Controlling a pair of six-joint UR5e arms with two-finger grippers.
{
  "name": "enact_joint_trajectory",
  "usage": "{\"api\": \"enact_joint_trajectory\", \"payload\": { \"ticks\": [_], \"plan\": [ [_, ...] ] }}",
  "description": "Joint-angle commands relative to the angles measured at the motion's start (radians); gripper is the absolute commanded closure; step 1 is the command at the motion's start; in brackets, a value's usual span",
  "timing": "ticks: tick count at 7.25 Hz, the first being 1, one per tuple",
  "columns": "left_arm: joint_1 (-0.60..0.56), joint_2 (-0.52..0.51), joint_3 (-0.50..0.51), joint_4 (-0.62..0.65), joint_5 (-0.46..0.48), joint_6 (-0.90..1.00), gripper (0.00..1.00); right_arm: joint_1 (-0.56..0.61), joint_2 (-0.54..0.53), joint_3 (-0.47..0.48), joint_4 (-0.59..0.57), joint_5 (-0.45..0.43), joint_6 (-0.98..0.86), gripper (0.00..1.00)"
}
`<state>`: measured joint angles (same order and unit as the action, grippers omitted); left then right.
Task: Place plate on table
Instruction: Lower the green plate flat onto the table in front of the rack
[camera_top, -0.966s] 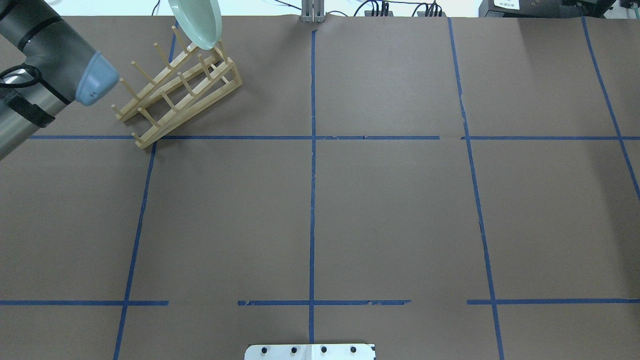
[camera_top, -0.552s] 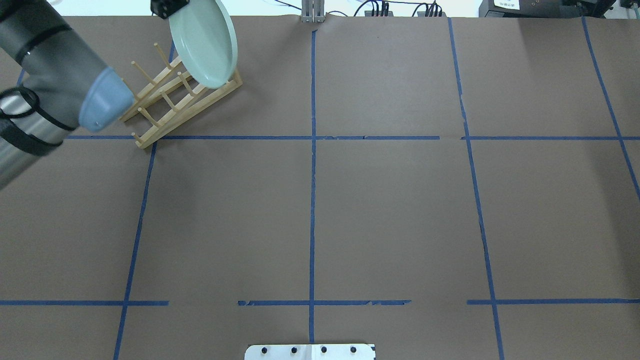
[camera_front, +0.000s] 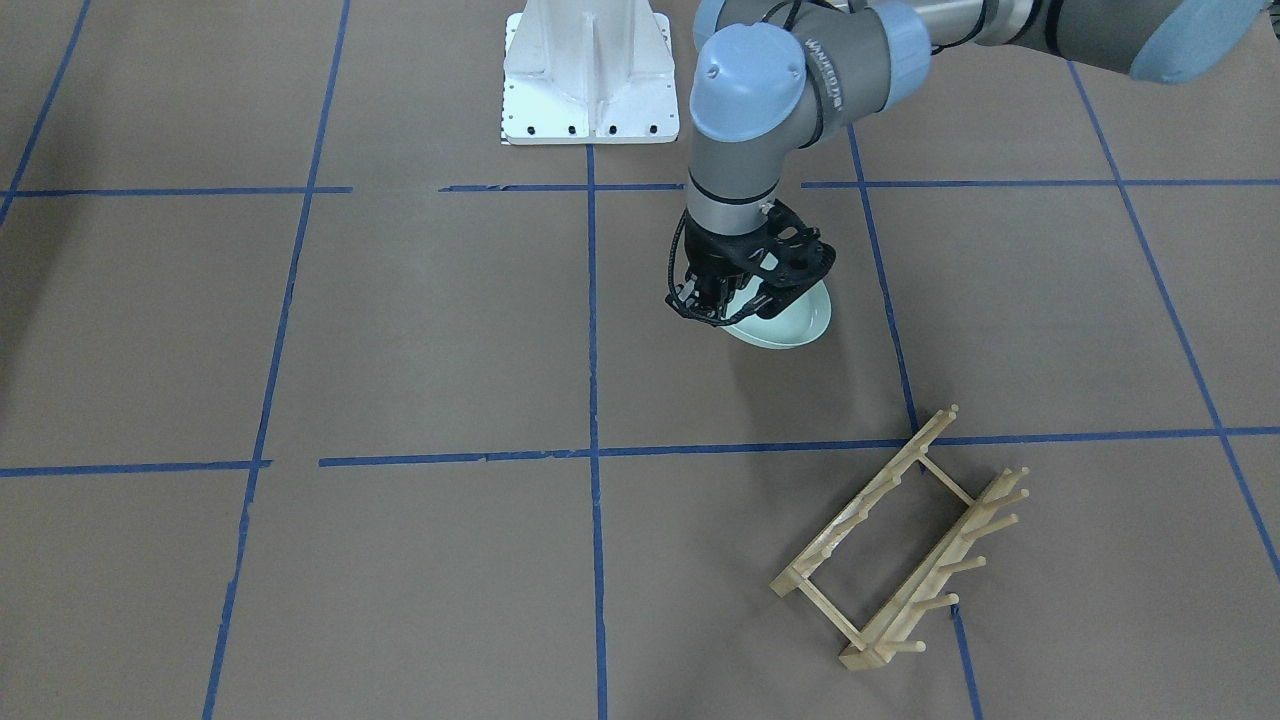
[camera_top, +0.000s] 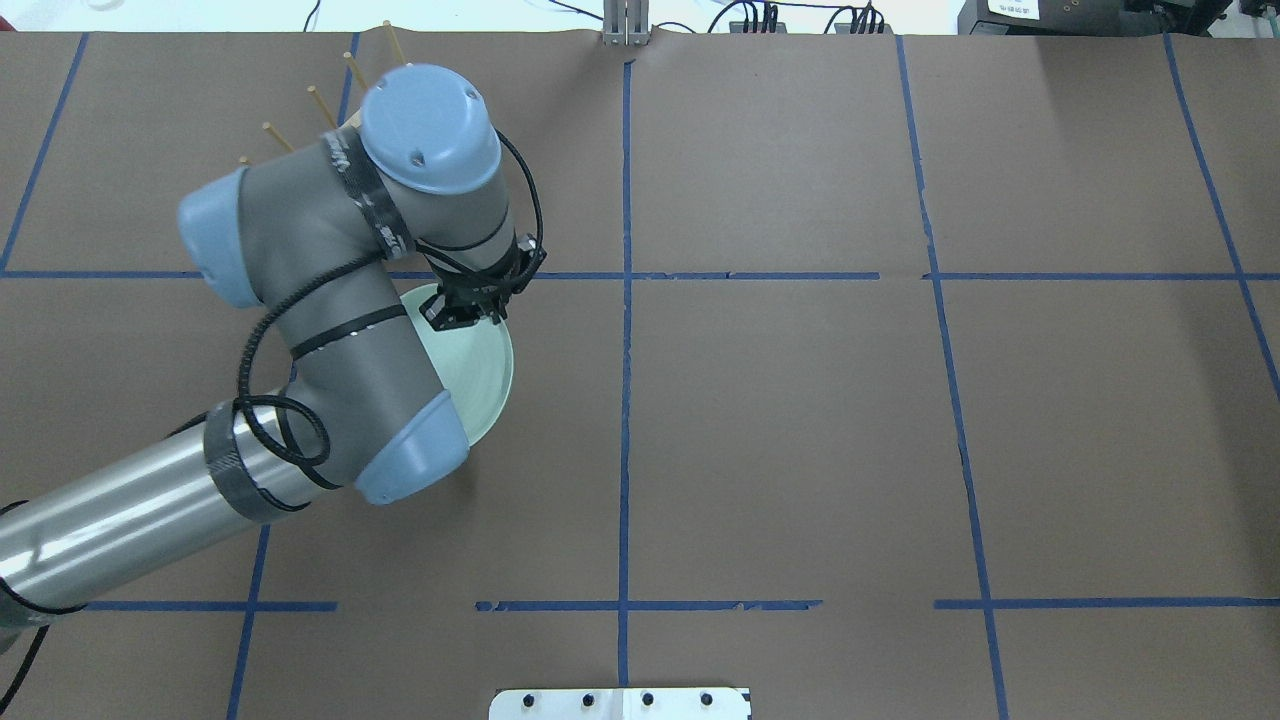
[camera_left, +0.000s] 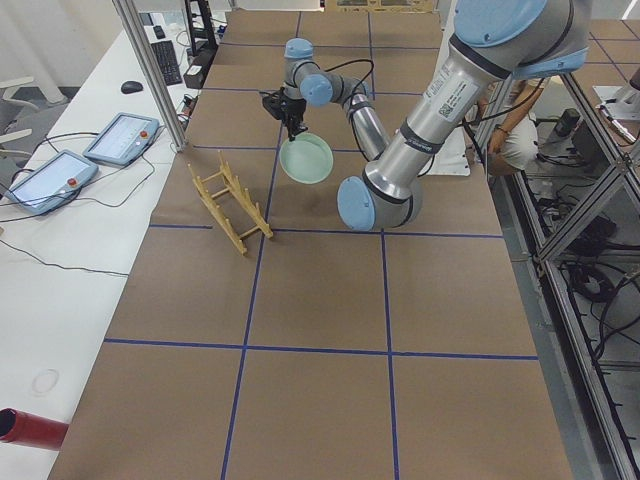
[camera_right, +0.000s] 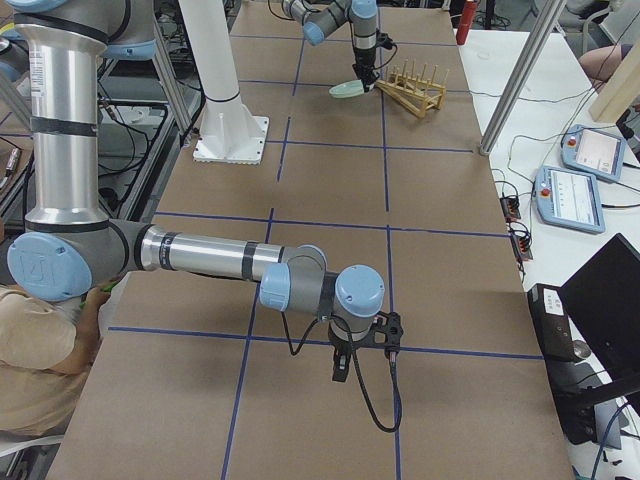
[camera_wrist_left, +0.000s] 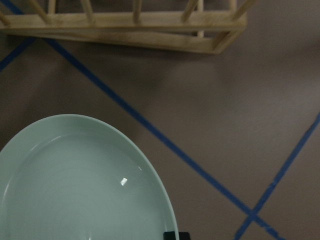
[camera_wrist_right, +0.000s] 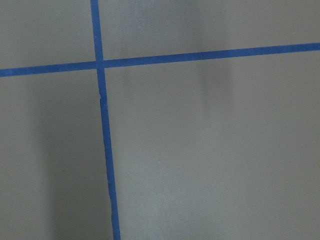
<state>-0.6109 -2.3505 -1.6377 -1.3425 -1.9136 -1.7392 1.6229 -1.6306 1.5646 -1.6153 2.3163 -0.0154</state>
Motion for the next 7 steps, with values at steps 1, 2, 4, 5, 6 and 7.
{"api": "enact_joint_trajectory", "payload": {
  "ticks": [1,2,4,5,6,7],
  "plan": [
    [0.077,-0.076,0.140,0.020,0.081,0.024,1.00,0.000,0.000,0.000,0.000,0.000,0.000,0.00],
    [0.103,-0.084,0.185,0.020,0.090,0.029,1.00,0.000,0.002,0.000,0.000,0.000,0.000,0.00],
    [0.111,-0.069,0.175,0.028,0.099,0.129,0.00,0.000,0.000,0.000,0.000,0.000,0.000,0.00],
    [0.084,-0.053,0.120,0.031,0.097,0.226,0.00,0.000,0.000,0.000,0.000,0.000,0.000,0.00],
    [0.001,0.029,-0.021,0.020,0.087,0.382,0.00,0.000,0.000,0.000,0.000,0.000,0.000,0.00],
    [-0.106,0.128,-0.095,-0.101,0.074,0.467,0.00,0.000,0.000,0.000,0.000,0.000,0.000,0.00]
  ]
}}
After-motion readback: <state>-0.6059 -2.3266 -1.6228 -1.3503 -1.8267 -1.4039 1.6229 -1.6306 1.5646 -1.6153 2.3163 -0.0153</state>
